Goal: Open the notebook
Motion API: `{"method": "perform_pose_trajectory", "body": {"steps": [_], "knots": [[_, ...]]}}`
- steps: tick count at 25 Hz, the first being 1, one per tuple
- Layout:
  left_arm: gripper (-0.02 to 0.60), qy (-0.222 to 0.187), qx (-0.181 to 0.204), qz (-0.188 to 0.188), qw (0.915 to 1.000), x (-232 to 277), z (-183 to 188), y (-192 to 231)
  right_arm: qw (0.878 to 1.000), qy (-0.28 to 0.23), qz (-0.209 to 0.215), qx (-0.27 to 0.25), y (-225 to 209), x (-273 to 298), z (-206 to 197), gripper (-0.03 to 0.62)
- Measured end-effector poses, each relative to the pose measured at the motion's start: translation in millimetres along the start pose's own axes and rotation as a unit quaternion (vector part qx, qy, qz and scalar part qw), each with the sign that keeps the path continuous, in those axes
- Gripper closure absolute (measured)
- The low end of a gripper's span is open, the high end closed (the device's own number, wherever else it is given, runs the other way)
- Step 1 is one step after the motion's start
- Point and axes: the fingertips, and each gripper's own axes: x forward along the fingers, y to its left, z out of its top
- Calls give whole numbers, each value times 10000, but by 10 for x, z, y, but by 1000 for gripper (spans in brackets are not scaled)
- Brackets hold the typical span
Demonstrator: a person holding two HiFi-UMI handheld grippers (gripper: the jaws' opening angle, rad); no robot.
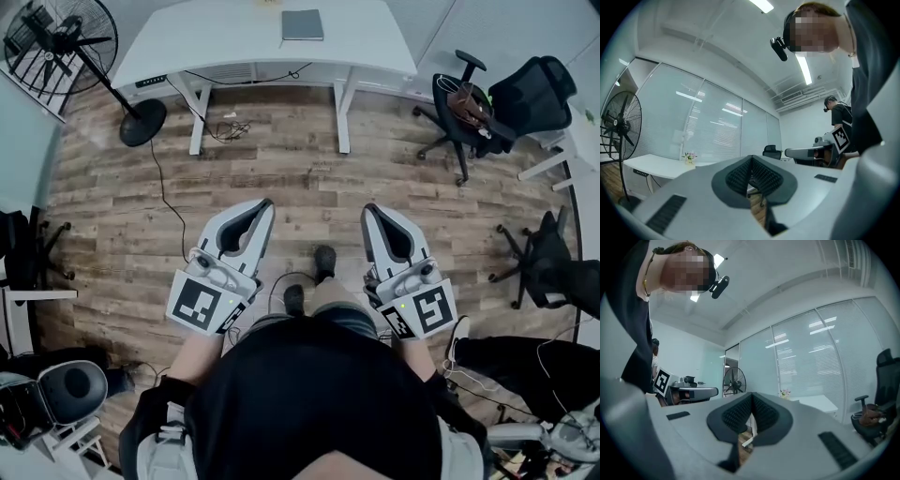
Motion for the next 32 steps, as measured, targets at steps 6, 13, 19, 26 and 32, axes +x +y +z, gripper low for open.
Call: {"method": "perform_pose_trajectory", "body": {"steps": [6, 13, 19, 26, 32], "knots": [[569, -229, 50, 57, 9997, 55, 81, 120, 10000, 23, -15, -15, -50, 90, -58, 591], [569, -193, 76, 195, 9996, 247, 50, 365, 9999, -40, 125, -16, -214, 388, -68, 591], [569, -291, 50, 280, 9992, 548, 38, 572, 9997, -90, 186, -96, -505, 668, -71, 591], [569, -275, 134, 350, 9989, 988, 45, 851, 9996, -124, 251, -29, -878, 1076, -85, 591], [569, -301, 164, 434, 9985, 1340, 76, 1053, 9993, -168, 334, 17, -1199, 1375, -53, 591]]}}
